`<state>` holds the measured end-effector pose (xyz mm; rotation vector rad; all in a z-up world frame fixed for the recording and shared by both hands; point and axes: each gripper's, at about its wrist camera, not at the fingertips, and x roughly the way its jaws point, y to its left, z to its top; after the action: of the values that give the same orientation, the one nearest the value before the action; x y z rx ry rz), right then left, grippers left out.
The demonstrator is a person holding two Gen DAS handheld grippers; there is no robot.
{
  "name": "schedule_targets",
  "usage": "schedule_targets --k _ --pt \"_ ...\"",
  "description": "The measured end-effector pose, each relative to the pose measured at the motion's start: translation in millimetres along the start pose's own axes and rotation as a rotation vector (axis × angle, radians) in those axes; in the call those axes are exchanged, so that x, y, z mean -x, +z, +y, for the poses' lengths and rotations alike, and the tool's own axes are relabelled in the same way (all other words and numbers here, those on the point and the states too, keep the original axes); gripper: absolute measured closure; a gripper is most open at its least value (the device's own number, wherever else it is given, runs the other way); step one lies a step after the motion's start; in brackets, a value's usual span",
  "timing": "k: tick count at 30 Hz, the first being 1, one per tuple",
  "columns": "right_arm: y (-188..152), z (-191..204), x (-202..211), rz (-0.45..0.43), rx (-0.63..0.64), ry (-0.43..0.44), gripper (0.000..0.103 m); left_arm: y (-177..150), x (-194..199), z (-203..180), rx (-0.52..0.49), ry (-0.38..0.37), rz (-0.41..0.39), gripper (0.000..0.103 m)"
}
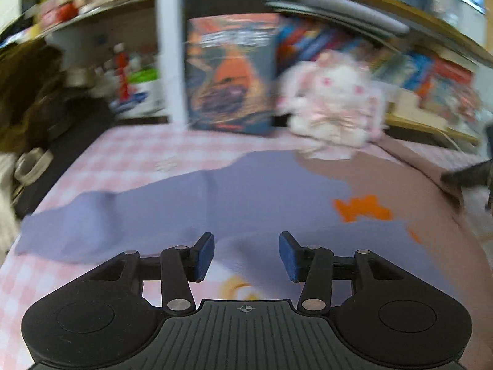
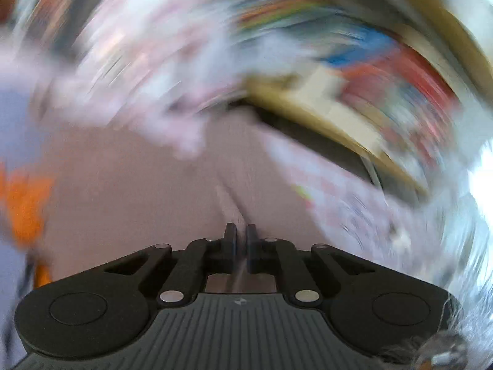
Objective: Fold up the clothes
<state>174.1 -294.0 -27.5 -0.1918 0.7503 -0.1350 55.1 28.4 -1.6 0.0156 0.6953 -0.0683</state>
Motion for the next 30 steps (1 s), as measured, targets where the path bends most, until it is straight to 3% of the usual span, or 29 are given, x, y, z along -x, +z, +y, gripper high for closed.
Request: schedule_targets --k 2,4,6,7,10,14,19,22,24,26,27,28,29,30 --pt "-15.8 -64.7 24.1 -0.025 -0.412 0.003 0.097 -0.2 -0.8 -5.9 -0.032 -0.012 -0.002 0.056" --pt "-49.6 -117.9 34.5 0.054 -0.765 0.024 0.089 1.5 -8.8 -9.4 -0.062 -0.026 0.009 0.056" --pt "-90.8 -150.3 33.9 0.165 -0.984 0.069 0.075 4.8 -15.1 -14.4 -0.096 -0.038 0.017 0.056" --pt "-106.4 -160.8 36.1 0.2 -1.046 0.085 0.074 6.5 -17.4 -18.5 -0.11 -0.046 0.021 0.056" --pt "-118.5 -157.7 59.9 0.184 -0.909 0.068 0.072 8.8 -22.7 -32.2 -0.161 -0.08 0.024 0.05" --pt "-132.8 -140.2 83.3 0.228 -0.799 0.158 0.069 13.3 -41.2 -57.7 -0.284 -0.138 0.045 0.047" --pt "-145.1 -97.2 114.6 0.268 -0.577 0.228 0.067 19.9 -67.8 -87.2 -0.344 -0.217 0.076 0.045" --pt "-151.5 -77.6 129.3 0.282 -0.516 0.25 0.067 19.8 -82.3 -107.7 -0.392 -0.261 0.108 0.035" --pt "-155.0 -65.7 138.5 0.292 -0.476 0.249 0.068 14.6 -95.9 -118.2 -0.43 -0.253 0.153 0.035" --pt "-159.1 -56.2 149.1 0.295 -0.435 0.241 0.068 9.2 -99.9 -119.1 -0.431 -0.259 0.139 0.035" --pt "-161.9 -53.6 153.9 0.296 -0.423 0.237 0.068 7.5 -99.6 -117.0 -0.419 -0.267 0.134 0.038" --pt "-164.2 -52.6 157.0 0.297 -0.417 0.233 0.068 6.1 -98.8 -113.7 -0.399 -0.287 0.133 0.06" --pt "-166.8 -52.0 159.8 0.299 -0.413 0.23 0.069 4.4 -96.2 -108.9 -0.375 -0.322 0.132 0.073" --pt "-169.8 -51.9 162.6 0.298 -0.415 0.228 0.069 3.4 -92.1 -106.0 -0.371 -0.313 0.128 0.098"
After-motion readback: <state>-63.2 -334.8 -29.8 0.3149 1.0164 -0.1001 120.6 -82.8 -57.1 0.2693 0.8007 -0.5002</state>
